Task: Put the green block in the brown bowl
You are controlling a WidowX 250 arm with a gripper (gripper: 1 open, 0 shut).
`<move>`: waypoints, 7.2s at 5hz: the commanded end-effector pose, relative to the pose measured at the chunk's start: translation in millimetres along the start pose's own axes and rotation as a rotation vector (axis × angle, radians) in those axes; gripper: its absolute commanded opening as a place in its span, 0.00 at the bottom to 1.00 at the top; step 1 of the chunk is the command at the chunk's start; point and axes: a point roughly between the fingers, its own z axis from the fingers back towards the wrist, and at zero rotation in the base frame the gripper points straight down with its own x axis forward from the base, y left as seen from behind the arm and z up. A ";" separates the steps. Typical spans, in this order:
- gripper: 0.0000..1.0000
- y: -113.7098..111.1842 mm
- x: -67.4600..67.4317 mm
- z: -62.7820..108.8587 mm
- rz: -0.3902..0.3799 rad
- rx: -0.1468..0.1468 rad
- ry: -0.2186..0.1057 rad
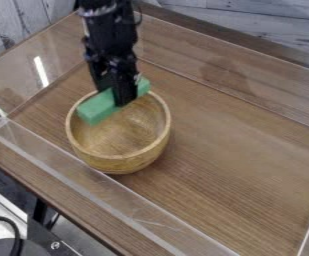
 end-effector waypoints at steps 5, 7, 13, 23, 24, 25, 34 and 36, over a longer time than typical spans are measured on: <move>0.00 -18.7 -11.0 0.8 0.004 0.125 -0.039; 0.00 -5.8 -4.1 -4.7 -0.032 0.123 -0.052; 0.00 4.0 5.2 -9.6 -0.064 0.122 -0.005; 0.00 21.2 -5.7 -15.0 -0.030 0.049 0.003; 0.00 19.8 -4.9 -14.9 -0.023 0.062 0.016; 0.00 22.6 -1.9 -11.9 -0.028 0.070 0.024; 1.00 2.9 -2.6 -9.8 -0.015 0.045 -0.065; 1.00 3.9 -0.6 -17.9 -0.035 0.016 -0.051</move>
